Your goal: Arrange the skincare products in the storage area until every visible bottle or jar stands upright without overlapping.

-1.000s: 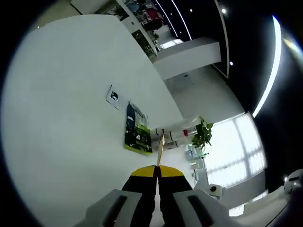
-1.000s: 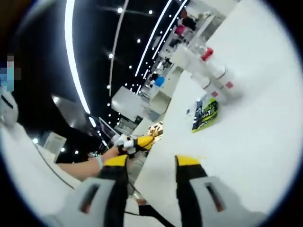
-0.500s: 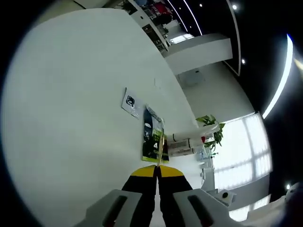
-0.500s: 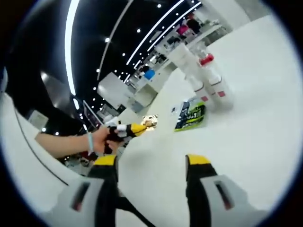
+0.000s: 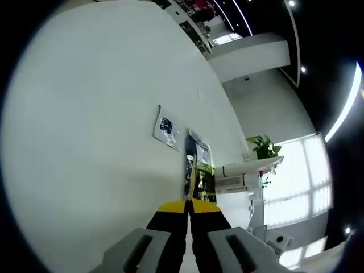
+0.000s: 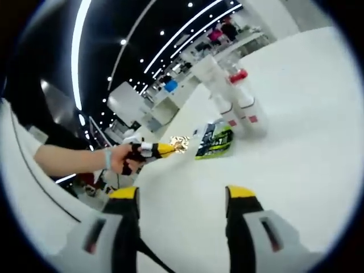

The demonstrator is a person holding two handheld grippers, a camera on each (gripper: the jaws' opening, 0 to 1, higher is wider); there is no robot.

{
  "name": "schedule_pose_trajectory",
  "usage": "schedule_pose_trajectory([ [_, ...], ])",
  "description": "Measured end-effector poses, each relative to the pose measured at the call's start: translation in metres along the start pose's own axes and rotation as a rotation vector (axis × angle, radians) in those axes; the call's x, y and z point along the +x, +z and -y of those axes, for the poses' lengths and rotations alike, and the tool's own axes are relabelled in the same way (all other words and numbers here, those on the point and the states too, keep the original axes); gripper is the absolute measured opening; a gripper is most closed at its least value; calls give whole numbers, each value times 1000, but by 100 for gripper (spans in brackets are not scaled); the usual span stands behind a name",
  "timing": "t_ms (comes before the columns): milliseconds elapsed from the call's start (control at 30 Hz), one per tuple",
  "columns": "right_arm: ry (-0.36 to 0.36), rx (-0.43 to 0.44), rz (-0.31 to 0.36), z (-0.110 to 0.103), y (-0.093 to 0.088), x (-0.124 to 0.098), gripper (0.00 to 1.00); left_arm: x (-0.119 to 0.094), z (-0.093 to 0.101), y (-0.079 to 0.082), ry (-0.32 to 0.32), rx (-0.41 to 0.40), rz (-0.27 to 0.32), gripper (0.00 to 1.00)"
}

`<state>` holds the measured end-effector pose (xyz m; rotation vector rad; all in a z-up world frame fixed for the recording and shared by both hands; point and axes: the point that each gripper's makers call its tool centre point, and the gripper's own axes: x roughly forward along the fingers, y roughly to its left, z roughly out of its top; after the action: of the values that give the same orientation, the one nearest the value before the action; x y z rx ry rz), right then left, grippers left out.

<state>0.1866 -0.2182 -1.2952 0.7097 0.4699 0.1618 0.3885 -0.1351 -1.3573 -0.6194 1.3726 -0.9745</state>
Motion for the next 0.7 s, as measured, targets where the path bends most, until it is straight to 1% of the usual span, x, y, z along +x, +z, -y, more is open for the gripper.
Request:
schedule_pose_trajectory([
  [200,-19,11,-17,10,0,1,59,7,-6,2,9,-5,-18,1],
  [367,-30,21,-25,15,2,2,59,15,-12,8,23,-18,-28,1],
  [467,-29,24,-35,16,3,5,59,18,-15,10,29,-28,-33,1],
  [600,-29,29,-50,18,2,10,59,21,-21,9,53,-15,-63,1],
  [700,-23,30,-55,17,3,12,59,22,-23,10,62,-21,-68,1],
])
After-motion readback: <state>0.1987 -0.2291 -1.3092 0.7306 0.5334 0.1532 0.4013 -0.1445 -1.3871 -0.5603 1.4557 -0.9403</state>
